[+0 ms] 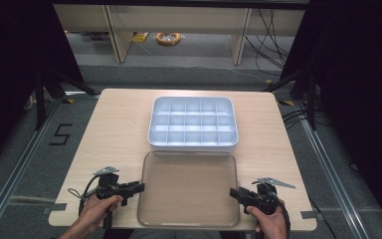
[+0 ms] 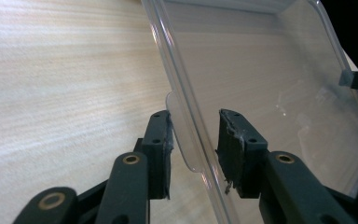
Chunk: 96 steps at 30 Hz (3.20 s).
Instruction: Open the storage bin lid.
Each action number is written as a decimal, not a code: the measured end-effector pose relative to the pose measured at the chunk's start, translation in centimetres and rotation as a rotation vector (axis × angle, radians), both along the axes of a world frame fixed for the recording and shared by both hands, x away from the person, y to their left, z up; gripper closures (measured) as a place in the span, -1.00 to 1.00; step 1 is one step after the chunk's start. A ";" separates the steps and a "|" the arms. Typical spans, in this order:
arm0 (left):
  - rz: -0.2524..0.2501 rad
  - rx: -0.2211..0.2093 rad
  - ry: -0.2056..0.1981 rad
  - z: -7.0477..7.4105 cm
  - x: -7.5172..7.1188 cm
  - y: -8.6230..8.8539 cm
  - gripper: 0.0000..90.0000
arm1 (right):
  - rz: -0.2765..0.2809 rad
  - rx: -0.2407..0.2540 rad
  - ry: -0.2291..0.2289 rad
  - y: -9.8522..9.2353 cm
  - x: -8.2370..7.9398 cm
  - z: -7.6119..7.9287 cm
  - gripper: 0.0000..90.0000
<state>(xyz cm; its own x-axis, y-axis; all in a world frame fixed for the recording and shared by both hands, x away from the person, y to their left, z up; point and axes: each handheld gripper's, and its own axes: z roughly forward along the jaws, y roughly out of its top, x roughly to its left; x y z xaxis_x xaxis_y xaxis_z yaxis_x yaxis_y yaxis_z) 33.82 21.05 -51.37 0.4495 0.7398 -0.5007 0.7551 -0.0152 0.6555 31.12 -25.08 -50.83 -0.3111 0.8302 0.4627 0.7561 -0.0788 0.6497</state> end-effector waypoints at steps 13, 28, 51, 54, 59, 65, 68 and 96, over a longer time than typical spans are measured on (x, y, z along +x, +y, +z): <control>0.031 -0.012 -0.017 0.5 0.5 0.3 0.00 | -0.021 0.017 0.012 -0.5 1.0 0.4 -0.04; 0.036 0.012 -0.085 1.4 0.6 0.6 -0.31 | -0.056 -0.035 -0.102 -0.9 1.1 1.7 -0.29; -0.027 0.052 -0.146 1.7 -0.3 0.2 -0.51 | -0.078 -0.048 -0.167 -1.1 -0.6 2.6 -0.43; -0.025 0.049 -0.145 1.7 -0.4 0.2 -0.51 | -0.060 -0.079 -0.165 -1.3 -0.9 2.8 -0.45; -0.032 0.056 -0.158 1.7 -0.6 0.2 -0.51 | -0.037 -0.081 -0.197 -1.0 -1.6 2.7 -0.46; -0.042 0.061 -0.166 1.7 -1.0 0.4 -0.51 | -0.009 -0.096 -0.211 -0.9 -2.6 2.7 -0.49; -0.042 0.061 -0.168 1.7 -1.2 0.5 -0.52 | -0.019 -0.107 -0.195 -0.9 -3.1 2.6 -0.49; -0.068 0.061 -0.177 1.9 -4.7 1.2 -0.53 | 0.042 -0.126 -0.229 -0.5 -5.7 2.5 -0.53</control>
<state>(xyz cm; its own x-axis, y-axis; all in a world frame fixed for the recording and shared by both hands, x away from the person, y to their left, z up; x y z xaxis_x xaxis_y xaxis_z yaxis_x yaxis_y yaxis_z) 29.15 22.24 -49.43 0.5762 0.7317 -0.3641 0.6239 -0.1060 0.7743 25.47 -25.62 -48.34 -0.4314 0.8607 0.2703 0.5889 0.0417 0.8071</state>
